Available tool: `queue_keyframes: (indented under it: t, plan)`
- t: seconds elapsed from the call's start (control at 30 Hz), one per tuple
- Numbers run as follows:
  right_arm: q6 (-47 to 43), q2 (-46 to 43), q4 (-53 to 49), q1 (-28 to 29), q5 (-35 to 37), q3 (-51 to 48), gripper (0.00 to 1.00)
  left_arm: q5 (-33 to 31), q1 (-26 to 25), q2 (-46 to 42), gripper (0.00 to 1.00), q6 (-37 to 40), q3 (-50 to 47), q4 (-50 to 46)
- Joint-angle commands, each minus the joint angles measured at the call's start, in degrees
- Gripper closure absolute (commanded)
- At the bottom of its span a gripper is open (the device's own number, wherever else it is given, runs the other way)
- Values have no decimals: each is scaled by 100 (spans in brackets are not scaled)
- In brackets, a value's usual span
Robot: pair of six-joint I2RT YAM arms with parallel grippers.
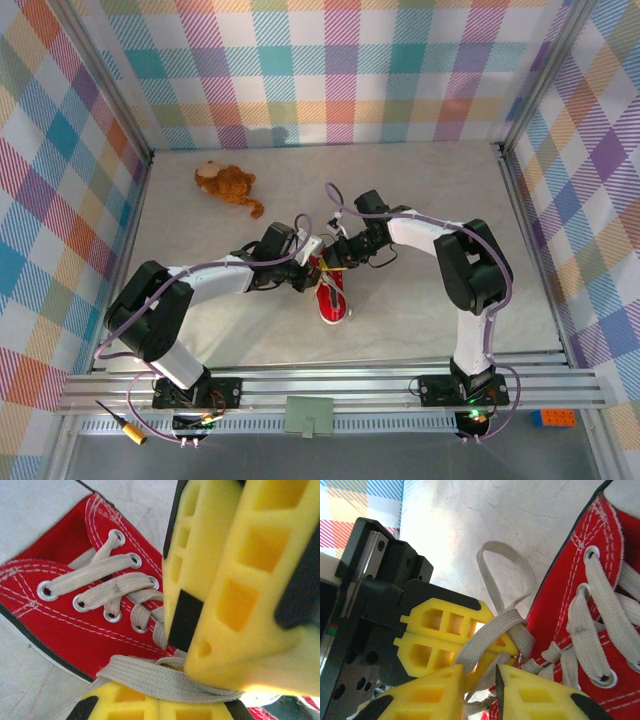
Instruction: Tie the shoes
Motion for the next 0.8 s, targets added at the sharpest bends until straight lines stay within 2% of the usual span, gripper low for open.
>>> queue_keyframes:
  t: [0.0,0.27,0.43,0.57,0.77]
  plan:
    - [-221,125,-303,19,-420,214,73,-42,51,-159,100,141,16,172]
    - [-268,363,-519,19,-801,310,75,-51,47,-207,100,93,-143,619]
    - [-337,377,-639,19,-753,345,88,-99,25,-246,100,58,-233,799]
    - [-401,257,-648,17,-594,320,100,-143,25,-347,92,36,-332,835]
    - [-466,-20,-512,19,-142,209,100,-173,25,-461,86,79,-416,685]
